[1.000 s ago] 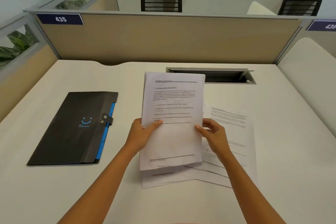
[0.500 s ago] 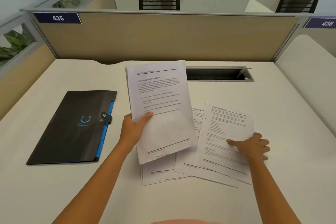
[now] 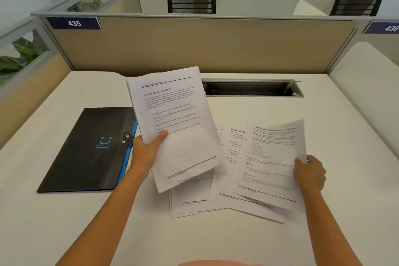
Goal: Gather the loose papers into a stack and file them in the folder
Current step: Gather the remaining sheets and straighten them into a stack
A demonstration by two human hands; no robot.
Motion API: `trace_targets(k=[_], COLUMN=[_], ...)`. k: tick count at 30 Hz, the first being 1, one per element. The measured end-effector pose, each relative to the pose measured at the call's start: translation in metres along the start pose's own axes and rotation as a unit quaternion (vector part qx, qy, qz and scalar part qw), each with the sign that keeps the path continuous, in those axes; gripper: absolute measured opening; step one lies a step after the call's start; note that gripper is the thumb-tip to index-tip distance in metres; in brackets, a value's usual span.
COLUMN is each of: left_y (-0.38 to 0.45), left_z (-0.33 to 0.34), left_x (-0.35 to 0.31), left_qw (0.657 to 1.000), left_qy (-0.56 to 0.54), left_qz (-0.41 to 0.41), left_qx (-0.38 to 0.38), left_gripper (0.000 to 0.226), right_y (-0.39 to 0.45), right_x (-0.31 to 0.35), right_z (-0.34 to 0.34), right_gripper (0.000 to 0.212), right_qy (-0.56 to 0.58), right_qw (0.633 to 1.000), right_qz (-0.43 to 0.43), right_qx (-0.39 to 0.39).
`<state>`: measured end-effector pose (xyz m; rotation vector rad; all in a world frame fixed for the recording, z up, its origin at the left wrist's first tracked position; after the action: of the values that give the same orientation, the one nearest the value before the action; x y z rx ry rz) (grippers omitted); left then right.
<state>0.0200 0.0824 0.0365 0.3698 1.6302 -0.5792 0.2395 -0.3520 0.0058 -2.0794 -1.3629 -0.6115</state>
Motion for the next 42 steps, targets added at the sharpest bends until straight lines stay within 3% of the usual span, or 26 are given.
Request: trace_targets(k=[7, 14, 20, 25, 30, 36, 42], left_y=[-0.003, -0.005, -0.006, -0.005, -0.005, -0.006, -0.005], left_z=[-0.001, 0.0, 0.0, 0.002, 0.004, 0.002, -0.005], left_x=[-0.006, -0.002, 0.0, -0.001, 0.002, 0.005, 0.012], left_qw=[0.999, 0.999, 0.999, 0.998, 0.998, 0.998, 0.999], left_qy=[-0.03, -0.037, -0.047, -0.056, -0.054, -0.051, -0.036], left_qz=[-0.006, -0.008, -0.015, -0.016, -0.022, -0.022, -0.022], left_qx=[-0.016, -0.015, -0.016, -0.019, -0.011, -0.009, -0.006], left_gripper=[0.033, 0.054, 0.062, 0.052, 0.058, 0.052, 0.042], right_y=[-0.016, -0.04, -0.049, -0.054, -0.05, -0.043, -0.031], right_x=[0.006, 0.004, 0.007, 0.008, 0.008, 0.007, 0.005], right_z=[0.016, 0.042, 0.044, 0.046, 0.047, 0.046, 0.039], right_gripper=[0.028, 0.034, 0.037, 0.066, 0.069, 0.041, 0.023], right_qy=[0.061, 0.033, -0.042, -0.11, -0.072, -0.006, 0.144], right_qw=[0.996, 0.995, 0.997, 0.992, 0.993, 0.995, 0.98], right_qz=[-0.033, -0.033, -0.043, -0.027, -0.023, -0.057, -0.104], right_qx=[0.059, 0.086, 0.044, 0.064, 0.089, 0.084, 0.088])
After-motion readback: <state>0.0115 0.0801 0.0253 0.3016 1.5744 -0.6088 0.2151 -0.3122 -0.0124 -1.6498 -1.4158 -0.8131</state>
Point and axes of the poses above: each hand's wrist, its own y-axis towards the middle knuckle, its own z-axis out of the palm, x = y × z, the point moved 6 cm from there along y, towards the middle knuckle, and after that the axes turned 3 degrees about z, right-handed, at the moved point
